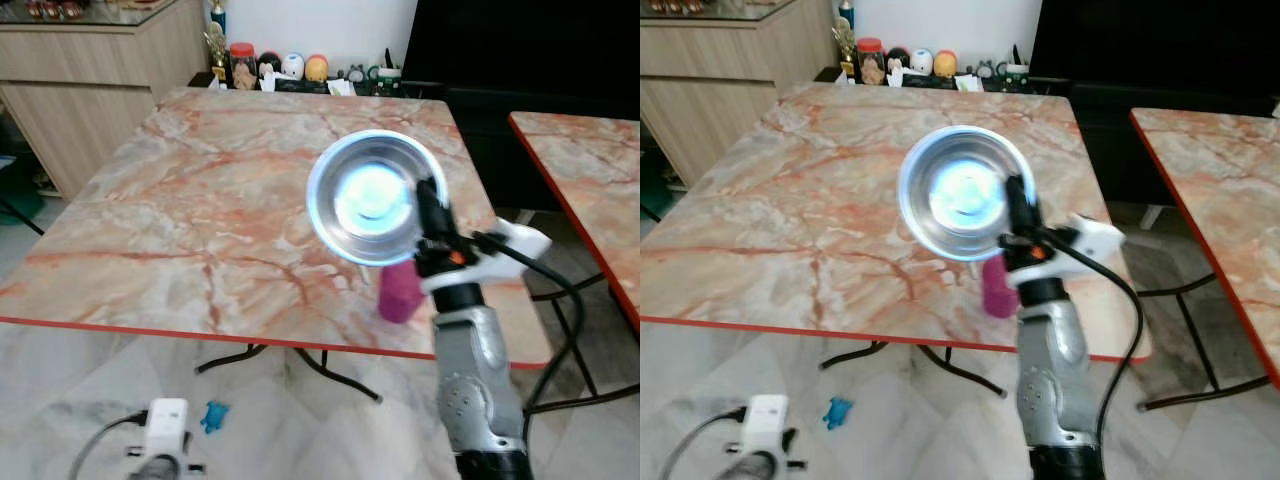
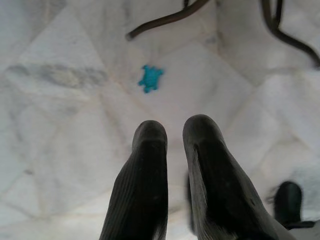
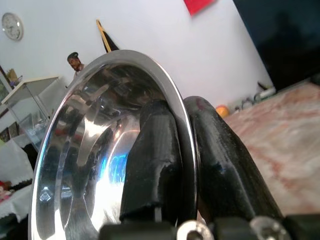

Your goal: Setting the table

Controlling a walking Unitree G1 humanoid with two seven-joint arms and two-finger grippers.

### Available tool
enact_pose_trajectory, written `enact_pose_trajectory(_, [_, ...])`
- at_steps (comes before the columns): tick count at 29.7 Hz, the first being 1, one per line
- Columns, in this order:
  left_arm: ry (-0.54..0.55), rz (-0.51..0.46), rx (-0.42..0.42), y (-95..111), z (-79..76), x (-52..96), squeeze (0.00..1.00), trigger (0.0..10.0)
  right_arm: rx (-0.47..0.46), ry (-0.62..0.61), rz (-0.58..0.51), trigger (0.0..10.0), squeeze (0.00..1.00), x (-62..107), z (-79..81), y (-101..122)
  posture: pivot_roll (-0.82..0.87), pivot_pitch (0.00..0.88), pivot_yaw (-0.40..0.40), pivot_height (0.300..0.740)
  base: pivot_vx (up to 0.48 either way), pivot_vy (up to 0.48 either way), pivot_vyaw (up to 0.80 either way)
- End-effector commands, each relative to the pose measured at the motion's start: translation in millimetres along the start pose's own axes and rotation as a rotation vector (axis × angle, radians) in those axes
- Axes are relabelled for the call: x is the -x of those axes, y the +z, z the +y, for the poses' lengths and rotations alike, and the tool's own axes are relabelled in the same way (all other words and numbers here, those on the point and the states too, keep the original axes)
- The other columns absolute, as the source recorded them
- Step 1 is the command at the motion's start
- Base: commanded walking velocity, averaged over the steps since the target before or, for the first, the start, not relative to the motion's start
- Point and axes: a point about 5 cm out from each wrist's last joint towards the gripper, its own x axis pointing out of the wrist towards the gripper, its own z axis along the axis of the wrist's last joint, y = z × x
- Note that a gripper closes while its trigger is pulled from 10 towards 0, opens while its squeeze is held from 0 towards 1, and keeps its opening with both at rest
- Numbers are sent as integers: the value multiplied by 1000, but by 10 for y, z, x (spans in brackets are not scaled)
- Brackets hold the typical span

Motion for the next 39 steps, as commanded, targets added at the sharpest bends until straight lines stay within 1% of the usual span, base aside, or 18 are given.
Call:
enact_pose_trajectory(1, [21,9,-8,-40,91,13,0,10000,-14,37,-23,10000,0,-46,103,32,96,0,-48,740,0,-311,0])
enact_pose_trajectory(15, [16,19,-11,-88,73,26,0,10000,3,31,-31,10000,0,-58,70,69,89,0,-50,740,0,-308,0])
enact_pose_trajectory(19, [15,25,-12,-110,72,32,0,10000,6,32,-11,10000,0,-50,62,26,77,0,-65,740,0,-306,0])
enact_pose_trajectory(24, [13,26,-8,-113,54,32,0,10000,19,43,-11,10000,0,-67,42,64,74,0,-64,740,0,-309,0])
enact_pose_trajectory(27, [11,26,-11,-112,54,32,0,10000,27,30,-23,10000,0,-80,9,89,71,0,-61,740,0,-309,0])
enact_pose_trajectory(33, [13,21,-7,-85,57,24,0,10000,29,27,-23,10000,0,-99,14,100,66,0,-57,740,0,-309,0])
enact_pose_trajectory(35, [12,20,-5,-77,56,21,0,10000,36,24,-22,10000,0,-98,0,107,63,0,-57,740,0,-304,0])
enact_pose_trajectory(39, [12,21,-10,-61,75,16,0,10000,55,-9,-29,10000,0,-72,-83,148,58,0,-44,740,0,-307,0])
